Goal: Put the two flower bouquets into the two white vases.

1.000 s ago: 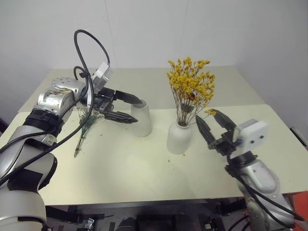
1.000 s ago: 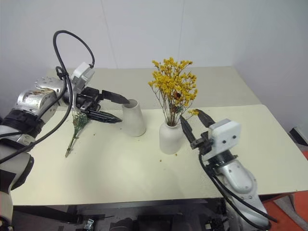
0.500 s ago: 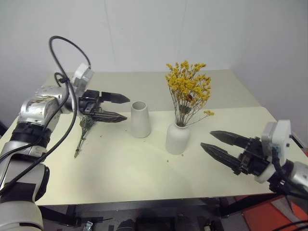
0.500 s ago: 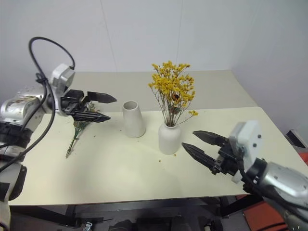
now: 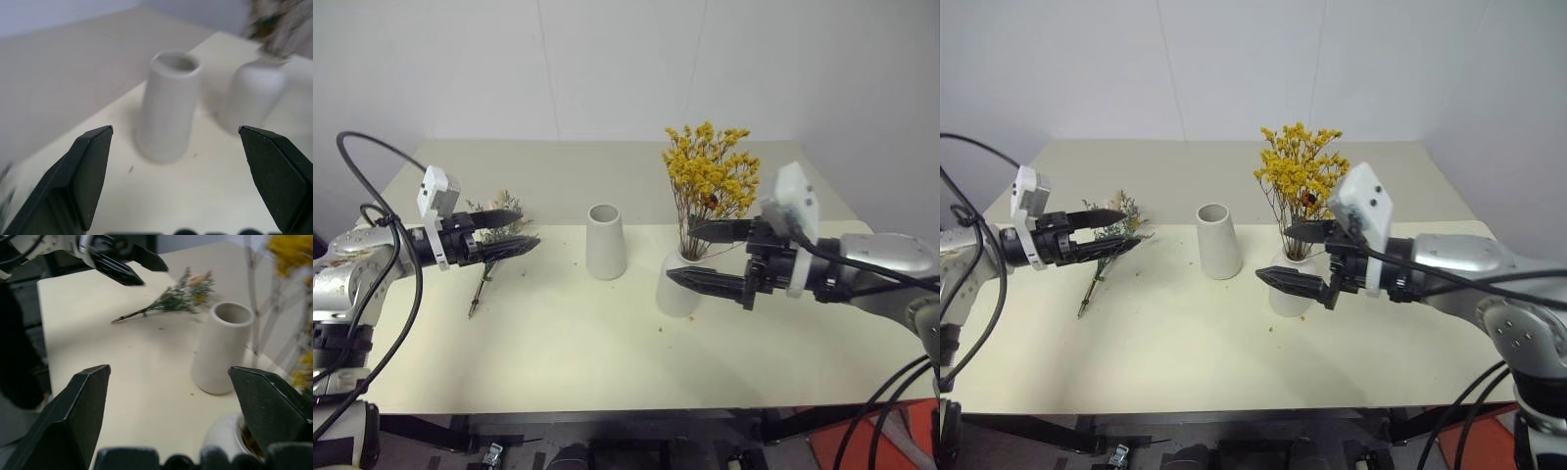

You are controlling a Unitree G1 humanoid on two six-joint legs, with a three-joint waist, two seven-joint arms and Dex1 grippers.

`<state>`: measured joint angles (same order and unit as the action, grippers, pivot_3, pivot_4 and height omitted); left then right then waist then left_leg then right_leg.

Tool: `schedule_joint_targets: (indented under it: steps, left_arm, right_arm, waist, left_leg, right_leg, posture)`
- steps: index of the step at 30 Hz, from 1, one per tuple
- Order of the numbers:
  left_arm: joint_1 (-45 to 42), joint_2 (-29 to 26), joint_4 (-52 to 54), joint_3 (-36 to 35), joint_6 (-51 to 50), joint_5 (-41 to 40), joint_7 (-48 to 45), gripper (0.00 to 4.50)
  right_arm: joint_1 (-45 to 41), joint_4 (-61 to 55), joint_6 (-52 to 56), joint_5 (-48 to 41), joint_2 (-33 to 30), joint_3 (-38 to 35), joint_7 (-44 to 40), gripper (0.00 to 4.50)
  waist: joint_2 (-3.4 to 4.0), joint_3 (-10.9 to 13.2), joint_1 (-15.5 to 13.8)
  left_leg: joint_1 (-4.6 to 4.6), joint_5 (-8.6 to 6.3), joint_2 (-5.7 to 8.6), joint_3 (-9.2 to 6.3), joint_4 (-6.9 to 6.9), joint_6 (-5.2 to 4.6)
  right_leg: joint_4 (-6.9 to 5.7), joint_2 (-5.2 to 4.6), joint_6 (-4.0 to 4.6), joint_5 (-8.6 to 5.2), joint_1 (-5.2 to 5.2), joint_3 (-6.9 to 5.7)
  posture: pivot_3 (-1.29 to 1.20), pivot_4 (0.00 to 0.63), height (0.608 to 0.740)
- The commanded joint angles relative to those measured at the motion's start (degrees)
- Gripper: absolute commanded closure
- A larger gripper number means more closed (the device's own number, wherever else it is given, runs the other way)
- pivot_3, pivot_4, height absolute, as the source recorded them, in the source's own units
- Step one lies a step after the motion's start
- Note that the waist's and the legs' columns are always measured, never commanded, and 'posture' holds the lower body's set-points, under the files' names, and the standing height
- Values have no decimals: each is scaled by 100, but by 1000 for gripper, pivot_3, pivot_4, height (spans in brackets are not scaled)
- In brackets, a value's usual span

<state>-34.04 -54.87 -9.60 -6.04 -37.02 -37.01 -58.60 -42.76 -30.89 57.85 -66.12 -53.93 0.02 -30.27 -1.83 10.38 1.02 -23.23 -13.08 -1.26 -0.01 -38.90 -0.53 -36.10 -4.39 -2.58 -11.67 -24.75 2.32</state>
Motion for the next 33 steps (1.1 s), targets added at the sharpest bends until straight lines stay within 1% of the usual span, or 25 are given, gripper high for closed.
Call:
schedule_joint_targets:
  steps: [1, 2, 4, 6, 8, 9, 10, 12, 14, 20, 25, 30, 33]
  left_arm:
    - [-184, -339, 635, -103, -990, 289, 831, 0]
    - [-248, -339, 750, -161, -1266, 301, 1080, 0]
    - [-317, -314, 925, -252, -1629, 329, 1397, 0]
    - [-401, -525, 1254, -130, -2337, 418, 1676, 0]
    - [-737, -787, 1327, 118, -3551, 314, 1785, 0]
    - [-957, -876, 1187, 243, -4097, 144, 1627, 0]
    - [-1147, -905, 1114, 336, -4547, 163, 1713, 0]
    - [-1444, -944, 923, 568, -5060, 352, 1897, 0]
    - [-1681, -975, 650, 859, -5362, 608, 2101, 0]
    - [-2004, -1207, 23, 1489, -5468, 908, 2081, 0]
    - [-2358, -1422, -1021, 2344, -4744, 1347, 1470, 0]
    - [-2943, -1128, -1990, 3012, -4084, 1944, 919, 0]
    - [-3160, -899, -2631, 3220, -3793, 2253, 600, 0]
  right_arm:
    - [-904, 399, 758, -58, 109, 384, -140, 56]
    - [-1243, 642, 1071, -31, 203, 563, -125, 56]
    - [-1663, 948, 1486, 36, 345, 765, -116, 56]
    - [-2049, 1290, 1833, 125, 521, 931, -180, 56]
    - [-2389, 1578, 2133, 197, 693, 1056, -269, 56]
    - [-2496, 1646, 2211, 261, 757, 1099, -311, 56]
    - [-2603, 1704, 2267, 342, 820, 1156, -388, 56]
    - [-2755, 1765, 2300, 521, 946, 1261, -492, 56]
    - [-2861, 1809, 2240, 730, 1093, 1352, -577, 56]
    - [-3067, 2028, 2130, 1277, 1620, 1495, -742, 56]
    - [-3187, 2218, 1995, 1664, 2064, 1527, -847, 56]
    - [-3247, 2410, 1847, 2050, 2350, 1609, -993, 56]
    - [-3262, 2492, 1772, 2255, 2488, 1681, -1055, 56]
  waist:
    - [-7, 5, -8]
    - [-7, 5, -5]
    - [-9, 5, -14]
    - [-11, 5, -10]
    - [-14, 8, 0]
    - [-15, 8, 6]
    - [-14, 8, 4]
    - [-14, 8, 3]
    - [-14, 8, 5]
    - [-15, 9, 41]
    - [-14, 9, 59]
    - [-16, 8, 29]
    - [-16, 8, 13]
  left_leg:
    - [-4, 0, 0, 1, -1, 0]
    - [-7, 0, -1, 2, -2, 0]
    - [-7, 0, 0, 5, -1, 0]
    - [-8, 0, -3, 3, 0, 0]
    - [-15, 0, -2, 6, 5, 0]
    - [-23, 0, -2, 4, 4, 0]
    - [-32, 0, -2, 3, 4, 0]
    - [-36, 0, -2, 1, 8, 0]
    - [-34, 0, -1, 1, 12, 0]
    - [-34, 0, 0, 2, 11, 0]
    - [-36, 0, 0, 2, 12, 1]
    - [-42, 0, 3, 2, 8, 1]
    - [-50, 1, 7, 2, 4, 1]
  right_leg:
    - [-3, 2, 0, 0, -8, 1]
    - [-6, 3, -1, 1, -13, 2]
    - [-9, 2, 3, 4, -19, 6]
    - [-8, 4, 21, 14, -19, 2]
    - [-6, 4, 25, 17, -28, 5]
    - [-8, 7, 26, 17, -34, 5]
    - [-10, 9, 26, 18, -45, 5]
    - [-10, 10, 26, 16, -48, 2]
    - [-8, 10, 26, 16, -48, 2]
    - [-13, 11, 27, 17, -51, 2]
    - [-16, 12, 28, 17, -56, 3]
    - [-16, 10, 28, 17, -54, -1]
    - [-13, 6, 27, 18, -57, -1]
  posture:
    - [0, 150, 740]
    - [0, 150, 740]
    - [0, 150, 740]
    - [0, 150, 740]
    - [0, 150, 740]
    - [0, 150, 740]
    - [0, 150, 740]
    - [0, 150, 740]
    - [0, 150, 740]
    - [0, 150, 740]
    - [0, 150, 740]
    - [0, 150, 740]
    - [0, 150, 740]
